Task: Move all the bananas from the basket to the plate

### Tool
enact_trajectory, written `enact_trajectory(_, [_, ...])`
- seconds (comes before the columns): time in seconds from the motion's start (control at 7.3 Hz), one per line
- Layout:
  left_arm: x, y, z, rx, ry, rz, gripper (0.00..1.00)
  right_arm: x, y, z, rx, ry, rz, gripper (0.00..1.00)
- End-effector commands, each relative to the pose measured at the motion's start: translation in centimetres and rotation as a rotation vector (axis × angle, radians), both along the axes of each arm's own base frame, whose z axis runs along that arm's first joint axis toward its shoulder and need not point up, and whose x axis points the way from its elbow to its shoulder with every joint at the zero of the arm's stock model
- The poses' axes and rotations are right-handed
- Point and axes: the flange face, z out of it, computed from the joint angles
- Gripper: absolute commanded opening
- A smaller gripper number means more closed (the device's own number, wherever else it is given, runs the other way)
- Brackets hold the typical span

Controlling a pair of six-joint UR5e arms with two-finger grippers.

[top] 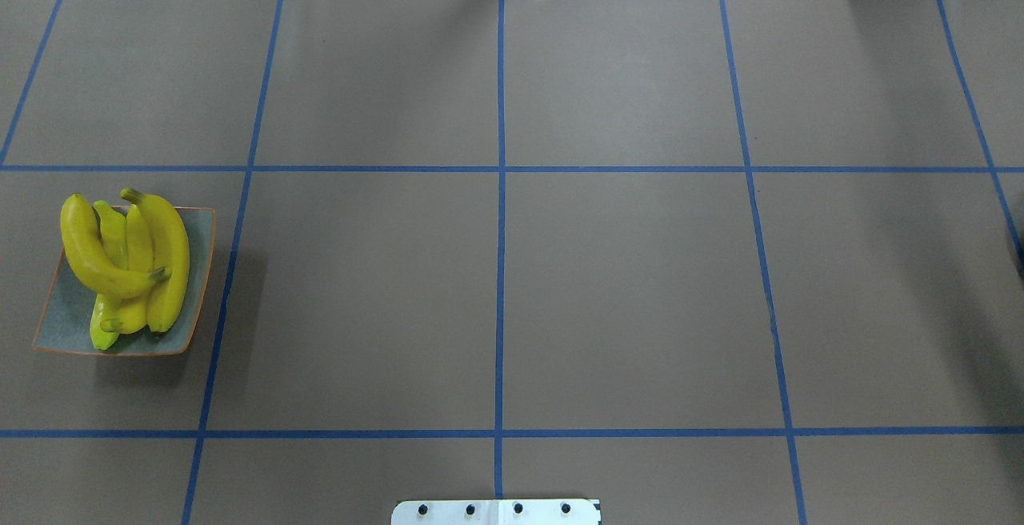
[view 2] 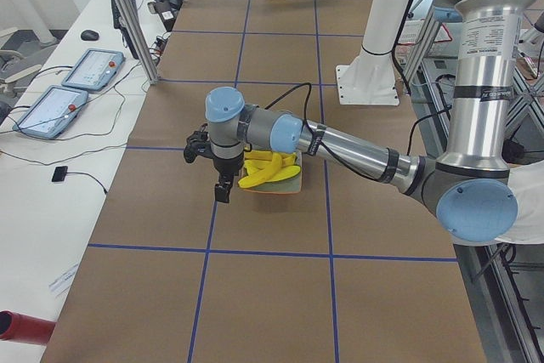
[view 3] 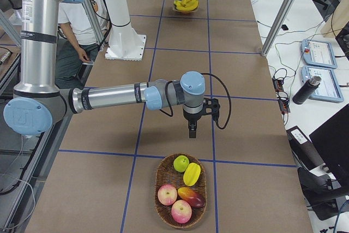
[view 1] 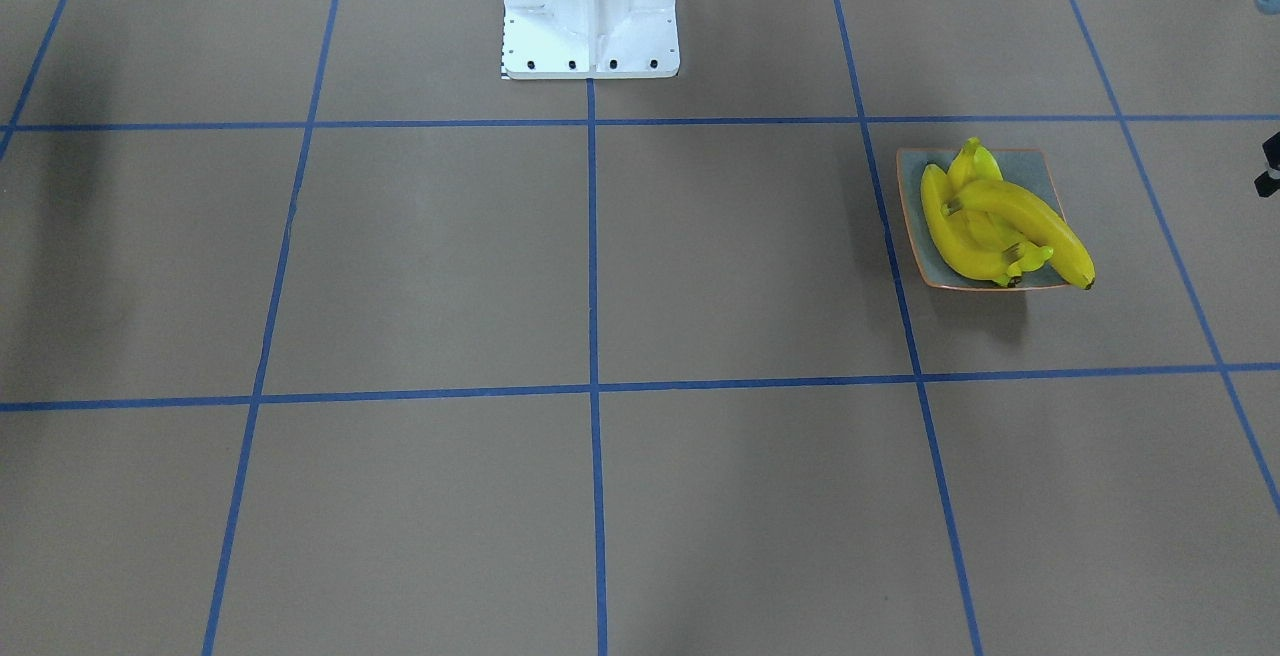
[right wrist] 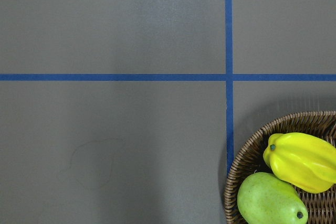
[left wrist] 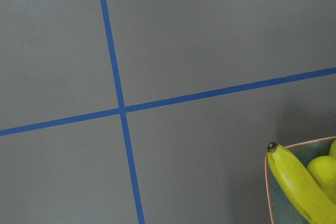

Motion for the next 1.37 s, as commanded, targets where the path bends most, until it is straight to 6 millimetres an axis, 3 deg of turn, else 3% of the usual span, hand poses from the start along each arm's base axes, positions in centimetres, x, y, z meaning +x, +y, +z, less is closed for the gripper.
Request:
enact_trajectory(0.0, [0.6,0.2,-0.2,-0.018,0.072,0.018,0.99,0.1,0.1,-0.2,0.007,-0.020,-0.008,1.00])
enact_trajectory(0.27, [0.7,1.3,0.5,-0.035,0.108,0.027,0.99,0.1,0.1,-0.2,0.007,-0.020,-0.007,1.00])
enact_trajectory(1.23, [0.7,1.3,0.2,-0.028,0.109,0.027,0.99,0.2,0.1,-0.4,0.009,-0.019,-0.003,1.00])
